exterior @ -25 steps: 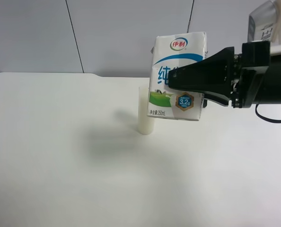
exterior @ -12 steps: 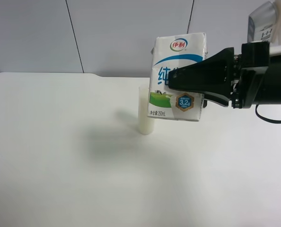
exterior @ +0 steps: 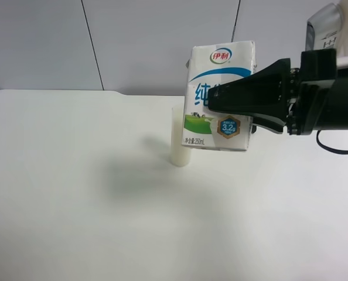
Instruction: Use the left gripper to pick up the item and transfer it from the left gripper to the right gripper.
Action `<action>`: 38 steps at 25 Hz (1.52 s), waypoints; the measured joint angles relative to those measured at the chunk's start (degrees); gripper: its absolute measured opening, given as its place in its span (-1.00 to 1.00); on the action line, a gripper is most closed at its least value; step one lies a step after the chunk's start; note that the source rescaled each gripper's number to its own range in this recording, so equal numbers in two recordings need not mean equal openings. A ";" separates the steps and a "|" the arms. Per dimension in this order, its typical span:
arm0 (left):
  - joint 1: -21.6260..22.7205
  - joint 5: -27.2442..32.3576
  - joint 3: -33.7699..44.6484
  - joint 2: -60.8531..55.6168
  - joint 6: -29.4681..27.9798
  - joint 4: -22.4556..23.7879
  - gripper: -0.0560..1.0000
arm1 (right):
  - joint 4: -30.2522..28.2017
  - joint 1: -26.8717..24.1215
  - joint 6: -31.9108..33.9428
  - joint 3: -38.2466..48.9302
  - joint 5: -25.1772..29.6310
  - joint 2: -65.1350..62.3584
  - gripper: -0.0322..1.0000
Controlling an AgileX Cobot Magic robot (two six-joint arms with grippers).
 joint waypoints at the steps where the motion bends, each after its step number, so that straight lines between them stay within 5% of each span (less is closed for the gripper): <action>1: -0.80 0.00 0.00 0.00 0.00 0.00 0.98 | -0.10 0.00 0.44 0.00 0.12 0.00 -0.94; 8: -2.40 0.00 0.00 0.00 -0.07 0.00 0.98 | -1.21 0.00 2.89 -0.10 0.14 0.00 -0.94; 11: -2.40 0.00 0.00 0.00 -0.07 0.00 0.98 | -6.30 0.00 4.77 -3.28 0.24 0.00 -0.94; 15: -2.40 0.00 0.00 0.00 -0.07 0.00 0.98 | -19.90 0.00 13.83 -15.13 0.19 0.00 -0.94; 19: -2.40 0.00 0.00 0.00 -0.07 0.00 0.98 | -41.67 0.00 29.31 -28.69 1.75 0.00 -0.94; 24: -2.40 0.00 0.00 0.00 -0.07 0.00 0.98 | -68.72 0.00 50.22 -41.79 11.94 0.00 -0.94; 25: -2.40 0.00 0.00 0.00 -0.07 0.00 0.98 | -68.72 0.00 50.22 -41.79 11.94 0.00 -0.94; 28: -2.40 0.00 0.00 0.00 -0.07 0.00 0.98 | -82.36 0.00 56.93 -45.63 17.64 0.00 -0.94; 32: -2.40 0.00 0.00 0.00 -0.07 0.00 0.98 | -93.34 0.00 59.70 -44.53 18.55 0.42 -0.94; 38: -2.40 0.00 0.00 0.00 -0.07 0.00 0.98 | -94.80 0.00 59.84 -37.17 18.70 7.76 -0.94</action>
